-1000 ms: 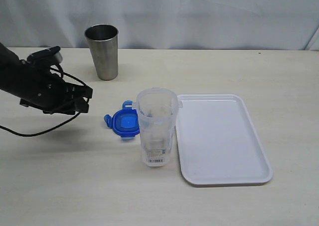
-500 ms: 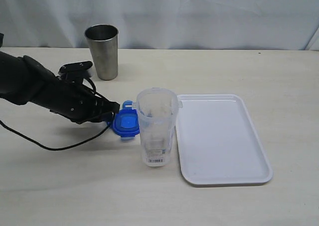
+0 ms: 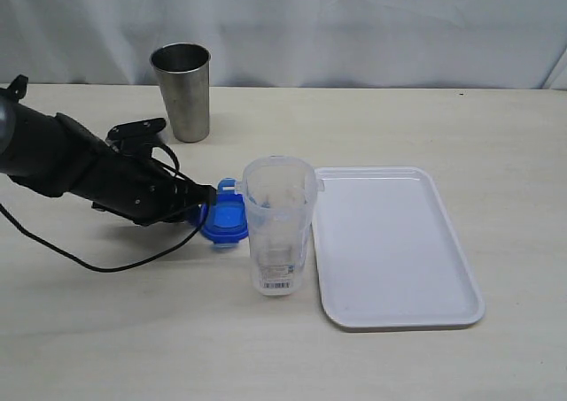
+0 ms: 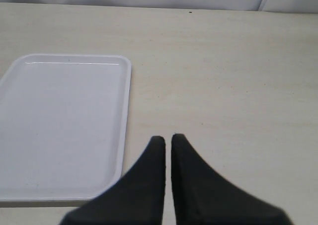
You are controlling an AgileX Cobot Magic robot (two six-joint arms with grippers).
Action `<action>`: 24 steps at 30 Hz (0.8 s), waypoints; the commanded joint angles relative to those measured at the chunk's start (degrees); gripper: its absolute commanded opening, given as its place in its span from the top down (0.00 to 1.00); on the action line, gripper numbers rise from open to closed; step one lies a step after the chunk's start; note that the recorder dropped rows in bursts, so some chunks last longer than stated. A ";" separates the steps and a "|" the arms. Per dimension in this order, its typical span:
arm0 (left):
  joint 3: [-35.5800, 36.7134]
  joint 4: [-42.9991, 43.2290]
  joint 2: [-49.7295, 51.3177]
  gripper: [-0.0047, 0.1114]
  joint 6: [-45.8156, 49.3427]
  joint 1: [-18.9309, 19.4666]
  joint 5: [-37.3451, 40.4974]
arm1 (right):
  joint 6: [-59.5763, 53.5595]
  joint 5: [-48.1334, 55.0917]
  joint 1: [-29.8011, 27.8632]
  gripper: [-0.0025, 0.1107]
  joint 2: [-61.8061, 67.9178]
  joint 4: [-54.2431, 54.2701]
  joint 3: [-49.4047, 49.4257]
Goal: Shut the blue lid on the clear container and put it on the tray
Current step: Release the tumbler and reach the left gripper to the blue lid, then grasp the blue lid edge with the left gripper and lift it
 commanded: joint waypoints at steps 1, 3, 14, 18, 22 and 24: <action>-0.24 -0.36 0.56 0.87 0.04 -0.38 -0.69 | -0.25 -0.70 0.11 0.94 0.16 0.03 0.18; -0.24 -0.28 0.56 0.94 0.04 -0.38 -0.69 | -0.25 -0.70 0.11 0.94 0.16 0.03 0.18; -0.24 6.04 -4.18 0.96 0.09 -0.38 1.25 | -0.25 -0.70 0.11 0.94 0.16 0.03 0.18; -0.24 8.61 -8.63 0.96 0.09 -0.38 2.07 | -0.25 -0.70 0.11 0.94 0.16 0.03 0.18; -0.24 14.74 -13.34 0.96 0.09 -0.38 2.69 | -0.25 -0.70 0.11 0.94 0.16 0.03 0.18; -0.24 17.55 -15.92 0.96 0.09 -0.38 3.40 | -0.25 -0.70 0.11 0.94 0.16 0.03 0.18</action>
